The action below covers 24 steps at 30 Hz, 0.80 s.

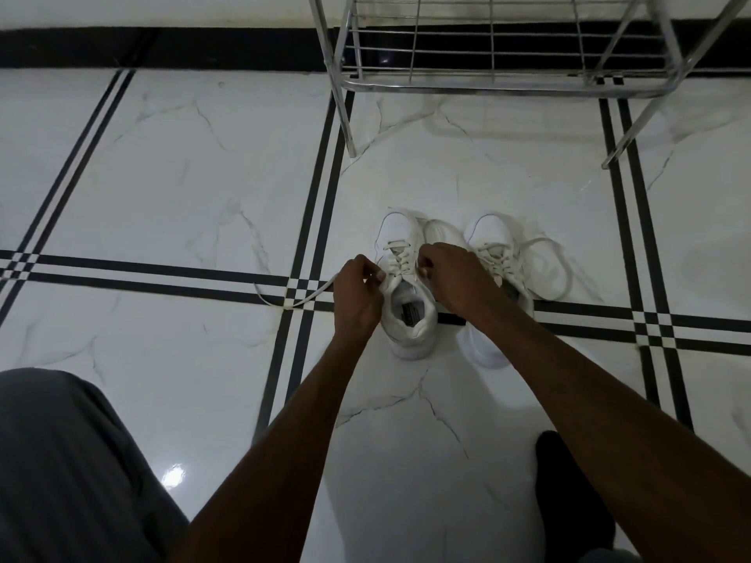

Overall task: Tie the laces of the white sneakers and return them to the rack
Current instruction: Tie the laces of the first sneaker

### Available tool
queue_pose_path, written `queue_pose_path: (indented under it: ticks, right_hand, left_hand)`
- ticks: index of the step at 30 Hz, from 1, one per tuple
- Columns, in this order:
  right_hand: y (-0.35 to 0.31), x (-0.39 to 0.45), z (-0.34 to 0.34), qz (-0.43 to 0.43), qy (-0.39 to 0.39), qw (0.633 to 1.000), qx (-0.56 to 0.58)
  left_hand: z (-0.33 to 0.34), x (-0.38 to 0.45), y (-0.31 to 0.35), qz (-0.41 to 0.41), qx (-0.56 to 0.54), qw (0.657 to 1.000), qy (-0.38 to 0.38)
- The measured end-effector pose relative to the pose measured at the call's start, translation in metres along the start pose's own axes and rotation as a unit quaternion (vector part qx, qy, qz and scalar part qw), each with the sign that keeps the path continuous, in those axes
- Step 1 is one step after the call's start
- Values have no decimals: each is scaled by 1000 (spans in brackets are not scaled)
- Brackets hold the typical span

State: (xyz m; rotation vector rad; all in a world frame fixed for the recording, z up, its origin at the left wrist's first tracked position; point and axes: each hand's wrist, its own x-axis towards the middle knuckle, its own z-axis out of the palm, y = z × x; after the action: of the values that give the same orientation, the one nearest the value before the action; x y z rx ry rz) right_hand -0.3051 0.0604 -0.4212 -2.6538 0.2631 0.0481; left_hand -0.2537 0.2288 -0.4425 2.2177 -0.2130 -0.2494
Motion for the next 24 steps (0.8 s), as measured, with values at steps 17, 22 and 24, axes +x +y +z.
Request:
queue_pose_path:
  ticks: [17,22,24]
  right_hand:
    - [-5,-14,10,87,21,996,11]
    - [1,-10,1,63,4,997,52]
    - [5,-7,-7,41,-29,997,65]
  left_hand:
    - [-4,-8,-9,44,66,996,-31]
    - [-15,-9,5,-4,45,996,-79]
    - [-19,-5,2,-10,58,991,-123]
